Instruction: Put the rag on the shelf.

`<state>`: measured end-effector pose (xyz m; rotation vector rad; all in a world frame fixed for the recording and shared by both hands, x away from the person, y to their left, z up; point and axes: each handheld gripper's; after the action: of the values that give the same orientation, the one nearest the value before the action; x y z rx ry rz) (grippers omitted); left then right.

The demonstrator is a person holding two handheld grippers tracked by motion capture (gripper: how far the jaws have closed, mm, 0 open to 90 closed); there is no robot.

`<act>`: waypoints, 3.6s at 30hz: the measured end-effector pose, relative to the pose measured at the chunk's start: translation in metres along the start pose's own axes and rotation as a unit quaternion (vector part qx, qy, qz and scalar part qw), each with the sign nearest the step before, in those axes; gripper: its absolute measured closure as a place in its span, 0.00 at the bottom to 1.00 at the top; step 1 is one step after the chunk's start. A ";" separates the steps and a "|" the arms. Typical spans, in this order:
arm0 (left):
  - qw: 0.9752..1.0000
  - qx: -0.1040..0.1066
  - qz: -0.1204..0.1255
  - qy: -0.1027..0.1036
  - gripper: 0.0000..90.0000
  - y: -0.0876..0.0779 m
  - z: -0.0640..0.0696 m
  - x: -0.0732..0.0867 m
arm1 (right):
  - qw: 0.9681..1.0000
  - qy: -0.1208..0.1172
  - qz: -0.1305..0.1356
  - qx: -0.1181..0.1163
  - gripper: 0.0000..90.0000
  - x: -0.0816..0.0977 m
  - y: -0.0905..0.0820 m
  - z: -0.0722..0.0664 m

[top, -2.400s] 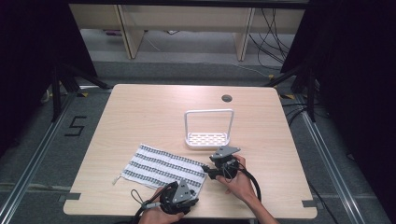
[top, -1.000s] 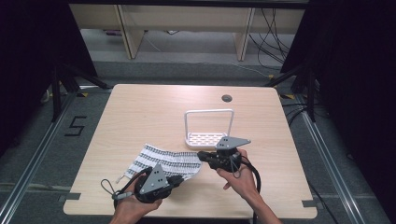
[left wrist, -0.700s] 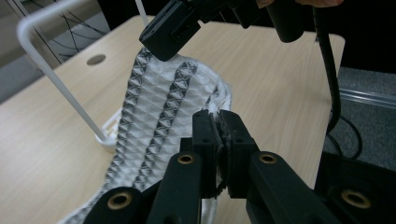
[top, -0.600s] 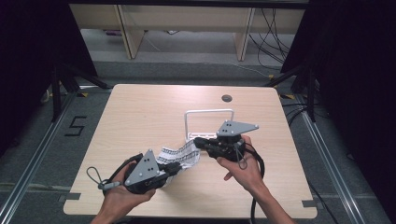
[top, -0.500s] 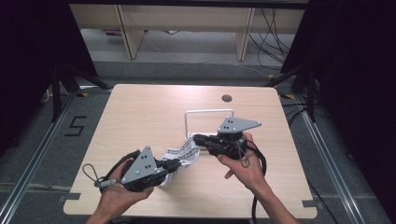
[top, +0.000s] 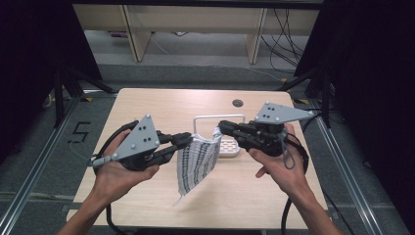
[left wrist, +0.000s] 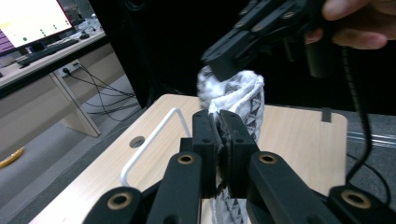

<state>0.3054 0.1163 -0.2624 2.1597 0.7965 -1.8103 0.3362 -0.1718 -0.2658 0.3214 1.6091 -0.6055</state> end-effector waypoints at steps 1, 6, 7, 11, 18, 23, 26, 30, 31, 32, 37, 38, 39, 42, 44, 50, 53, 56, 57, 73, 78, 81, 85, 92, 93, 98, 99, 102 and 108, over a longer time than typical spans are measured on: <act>1.000 0.000 0.000 0.000 0.95 0.000 0.000 0.000 | 1.000 0.000 0.000 0.000 0.97 0.000 0.000 0.000; 1.000 -0.008 -0.007 0.000 0.95 0.020 -0.011 -0.005 | 0.999 0.001 0.014 0.028 0.96 0.007 -0.014 0.015; 1.000 -0.008 -0.007 -0.001 0.95 0.023 -0.012 -0.006 | 0.999 0.006 0.013 0.029 0.97 0.008 -0.015 0.016; 1.000 -0.009 -0.008 -0.003 0.95 0.033 -0.017 -0.010 | 0.999 0.004 0.018 0.040 0.97 0.009 -0.018 0.019; 1.000 -0.012 -0.006 -0.015 0.95 0.055 -0.030 -0.015 | 0.998 -0.003 0.029 0.062 0.97 0.000 -0.028 0.029; 1.000 -0.017 -0.003 -0.026 0.95 0.067 -0.038 -0.016 | 0.997 -0.001 0.029 0.076 0.97 -0.003 -0.029 0.041; 0.999 -0.023 -0.002 -0.031 0.95 0.073 -0.044 -0.018 | 0.996 -0.002 0.029 0.083 0.97 -0.005 -0.027 0.046; 0.999 -0.035 0.000 -0.040 0.95 0.081 -0.054 -0.019 | 0.996 -0.002 0.033 0.087 0.97 -0.007 -0.021 0.054; 0.998 -0.035 0.002 -0.043 0.95 0.082 -0.056 -0.019 | 0.995 -0.003 0.033 0.089 0.97 -0.008 -0.019 0.055; 0.998 -0.035 0.002 -0.043 0.95 0.082 -0.056 -0.019 | 0.995 -0.003 0.033 0.089 0.97 -0.008 -0.019 0.055; 0.997 -0.052 0.006 -0.065 0.95 0.093 -0.074 -0.018 | 0.995 0.013 0.030 0.099 0.97 -0.015 -0.007 0.064; 0.996 -0.054 0.006 -0.068 0.95 0.095 -0.076 -0.018 | 0.994 0.013 0.029 0.103 0.96 -0.016 -0.006 0.067; 0.996 -0.058 0.006 -0.072 0.95 0.098 -0.080 -0.017 | 0.994 0.006 0.034 0.106 0.97 -0.016 -0.005 0.070; 0.995 -0.068 0.005 -0.078 0.95 0.105 -0.089 -0.015 | 0.993 0.012 0.032 0.117 0.96 -0.019 0.002 0.078; 0.994 -0.076 0.007 -0.083 0.94 0.110 -0.093 -0.014 | 0.992 0.009 0.029 0.120 0.96 -0.021 0.007 0.083; 0.989 -0.104 0.012 -0.109 0.94 0.125 -0.114 -0.007 | 0.990 0.030 0.025 0.136 0.96 -0.023 0.029 0.103; 0.985 -0.116 0.016 -0.130 0.94 0.133 -0.126 -0.001 | 0.988 0.038 0.026 0.146 0.96 -0.020 0.042 0.115; 0.982 -0.122 0.020 -0.146 0.94 0.139 -0.133 0.004 | 0.987 0.051 0.019 0.151 0.96 -0.018 0.054 0.126; 0.978 -0.125 0.022 -0.165 0.94 0.145 -0.139 0.010 | 0.986 0.055 0.020 0.155 0.96 -0.017 0.058 0.130; 0.965 -0.139 0.014 -0.223 0.93 0.163 -0.160 0.049 | 0.979 0.086 -0.016 0.186 0.96 0.006 0.098 0.158; 0.965 -0.133 -0.002 -0.225 0.92 0.168 -0.162 0.057 | 0.976 0.088 -0.029 0.199 0.96 0.013 0.106 0.161; 0.964 -0.120 -0.009 -0.238 0.92 0.172 -0.164 0.066 | 0.975 0.085 -0.035 0.204 0.95 0.016 0.109 0.164; 0.964 -0.118 -0.019 -0.238 0.92 0.174 -0.166 0.073 | 0.974 0.086 -0.044 0.204 0.95 0.022 0.111 0.167; 0.960 -0.108 -0.028 -0.257 0.91 0.180 -0.169 0.087 | 0.969 0.104 -0.066 0.215 0.94 0.027 0.116 0.169; 0.960 -0.108 -0.028 -0.257 0.90 0.180 -0.169 0.087 | 0.969 0.104 -0.066 0.215 0.94 0.027 0.116 0.169; 0.960 -0.096 -0.040 -0.260 0.89 0.181 -0.168 0.096 | 0.966 0.102 -0.092 0.218 0.92 0.032 0.121 0.173; 0.959 -0.097 -0.043 -0.262 0.88 0.181 -0.168 0.098 | 0.966 0.099 -0.098 0.219 0.91 0.034 0.121 0.173; 0.958 -0.085 -0.050 -0.270 0.83 0.181 -0.169 0.103 | 0.963 0.109 -0.108 0.222 0.89 0.037 0.123 0.175; 0.953 -0.087 -0.076 -0.279 0.49 0.185 -0.168 0.109 | 0.959 0.110 -0.118 0.234 0.76 0.044 0.123 0.179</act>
<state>0.5549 0.0737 -0.3624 1.3958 0.9463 -2.1739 0.5448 -0.1766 -0.3393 0.5661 1.7182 -1.1749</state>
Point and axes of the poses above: each handheld gripper's, and its own axes: y roughly forward along the jaws, x roughly out of its underside, z roughly to its right, and after that the axes turned 7 degrees about z, right-handed
